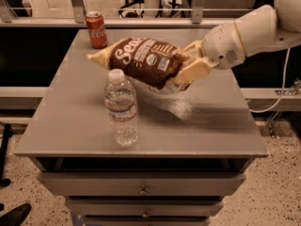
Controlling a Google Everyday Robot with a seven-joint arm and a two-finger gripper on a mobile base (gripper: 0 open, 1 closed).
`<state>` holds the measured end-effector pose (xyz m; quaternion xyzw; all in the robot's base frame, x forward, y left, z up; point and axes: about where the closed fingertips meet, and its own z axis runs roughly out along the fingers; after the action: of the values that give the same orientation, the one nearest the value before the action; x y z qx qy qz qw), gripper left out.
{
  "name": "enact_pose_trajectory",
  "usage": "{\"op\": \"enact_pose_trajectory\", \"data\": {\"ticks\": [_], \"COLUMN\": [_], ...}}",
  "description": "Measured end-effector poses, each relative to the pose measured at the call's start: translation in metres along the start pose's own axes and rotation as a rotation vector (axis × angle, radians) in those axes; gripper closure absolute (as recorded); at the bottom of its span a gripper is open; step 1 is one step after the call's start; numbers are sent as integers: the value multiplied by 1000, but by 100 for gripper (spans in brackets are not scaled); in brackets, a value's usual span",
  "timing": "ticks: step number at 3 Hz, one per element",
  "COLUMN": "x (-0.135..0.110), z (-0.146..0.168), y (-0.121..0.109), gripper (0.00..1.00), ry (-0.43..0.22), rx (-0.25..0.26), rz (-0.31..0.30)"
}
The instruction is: Move brown chip bag near water bottle
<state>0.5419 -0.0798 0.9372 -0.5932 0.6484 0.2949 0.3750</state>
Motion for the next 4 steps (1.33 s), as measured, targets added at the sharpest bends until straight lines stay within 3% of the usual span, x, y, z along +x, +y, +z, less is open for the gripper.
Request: {"op": "enact_pose_trajectory", "data": {"ticks": [1,3,4], "x": [10,26,34], "z": [21,46,50], "y": [16,27,30], "gripper": [100,100,75], "ry": [20,45,64], "rx": [-43,-73,-83], "rz": [10,38,50]}}
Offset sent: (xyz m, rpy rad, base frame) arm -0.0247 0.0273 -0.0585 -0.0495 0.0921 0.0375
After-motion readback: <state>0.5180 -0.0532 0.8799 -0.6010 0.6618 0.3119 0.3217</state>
